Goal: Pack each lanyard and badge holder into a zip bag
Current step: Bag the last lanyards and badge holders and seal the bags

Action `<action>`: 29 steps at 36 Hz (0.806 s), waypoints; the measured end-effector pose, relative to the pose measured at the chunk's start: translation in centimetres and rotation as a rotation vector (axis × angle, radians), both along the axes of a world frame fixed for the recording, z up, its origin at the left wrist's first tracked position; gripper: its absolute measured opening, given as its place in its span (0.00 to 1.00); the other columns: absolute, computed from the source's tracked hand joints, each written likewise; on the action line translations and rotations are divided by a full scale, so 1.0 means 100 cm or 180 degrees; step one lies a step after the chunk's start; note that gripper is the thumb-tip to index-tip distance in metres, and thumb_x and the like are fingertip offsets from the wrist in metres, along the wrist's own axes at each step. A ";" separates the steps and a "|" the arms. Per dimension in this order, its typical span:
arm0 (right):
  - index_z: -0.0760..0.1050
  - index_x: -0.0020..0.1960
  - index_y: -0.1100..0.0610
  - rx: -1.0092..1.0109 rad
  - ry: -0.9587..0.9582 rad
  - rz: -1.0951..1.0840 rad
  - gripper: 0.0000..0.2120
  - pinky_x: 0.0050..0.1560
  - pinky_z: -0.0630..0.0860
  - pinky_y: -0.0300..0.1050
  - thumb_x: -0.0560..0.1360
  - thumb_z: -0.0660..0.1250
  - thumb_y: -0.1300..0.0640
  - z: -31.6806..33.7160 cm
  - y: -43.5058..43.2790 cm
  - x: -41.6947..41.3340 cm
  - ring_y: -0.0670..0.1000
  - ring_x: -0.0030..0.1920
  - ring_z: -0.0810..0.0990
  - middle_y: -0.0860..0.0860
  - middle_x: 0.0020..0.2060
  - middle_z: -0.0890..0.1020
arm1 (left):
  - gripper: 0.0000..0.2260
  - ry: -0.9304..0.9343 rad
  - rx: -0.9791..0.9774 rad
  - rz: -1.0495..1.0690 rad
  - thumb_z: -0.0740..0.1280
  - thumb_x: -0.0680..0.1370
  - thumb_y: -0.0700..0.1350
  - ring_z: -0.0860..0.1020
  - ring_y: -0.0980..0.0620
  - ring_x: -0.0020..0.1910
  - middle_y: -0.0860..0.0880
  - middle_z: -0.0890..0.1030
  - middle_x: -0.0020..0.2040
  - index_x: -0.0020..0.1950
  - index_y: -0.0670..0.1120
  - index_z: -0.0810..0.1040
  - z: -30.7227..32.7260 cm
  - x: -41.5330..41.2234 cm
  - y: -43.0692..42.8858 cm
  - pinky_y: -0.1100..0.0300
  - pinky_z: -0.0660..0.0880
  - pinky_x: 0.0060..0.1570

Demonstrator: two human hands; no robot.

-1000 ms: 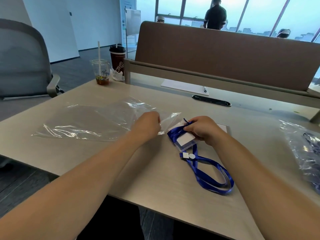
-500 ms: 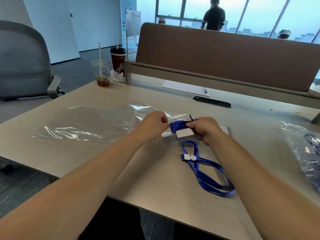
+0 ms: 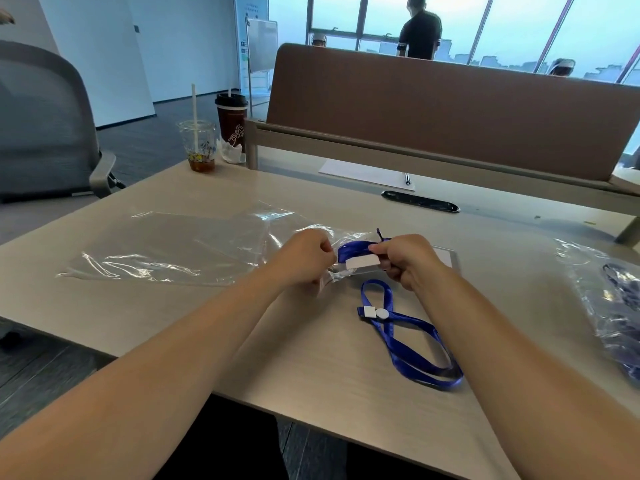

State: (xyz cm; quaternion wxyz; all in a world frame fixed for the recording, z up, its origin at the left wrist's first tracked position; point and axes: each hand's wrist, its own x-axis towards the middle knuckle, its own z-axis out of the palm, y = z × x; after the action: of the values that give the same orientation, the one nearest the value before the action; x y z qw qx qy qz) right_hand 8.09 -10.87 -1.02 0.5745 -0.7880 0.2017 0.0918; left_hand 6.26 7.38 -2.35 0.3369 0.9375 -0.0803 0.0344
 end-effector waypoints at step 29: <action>0.78 0.48 0.64 -0.0493 -0.0523 -0.0161 0.07 0.40 0.72 0.43 0.76 0.70 0.59 -0.016 0.022 0.007 0.53 0.42 0.77 0.59 0.45 0.81 | 0.05 0.0425 -0.1095 0.0147 0.69 0.76 0.40 0.81 0.52 0.42 0.46 0.84 0.45 0.47 0.41 0.84 0.022 0.009 0.004 0.62 0.77 0.40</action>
State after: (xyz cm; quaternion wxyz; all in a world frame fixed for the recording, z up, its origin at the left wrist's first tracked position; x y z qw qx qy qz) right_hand 8.74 -8.65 -2.59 0.5286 -0.8295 0.1803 -0.0035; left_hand 7.16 7.79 -0.18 0.4960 0.8678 -0.0291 -0.0069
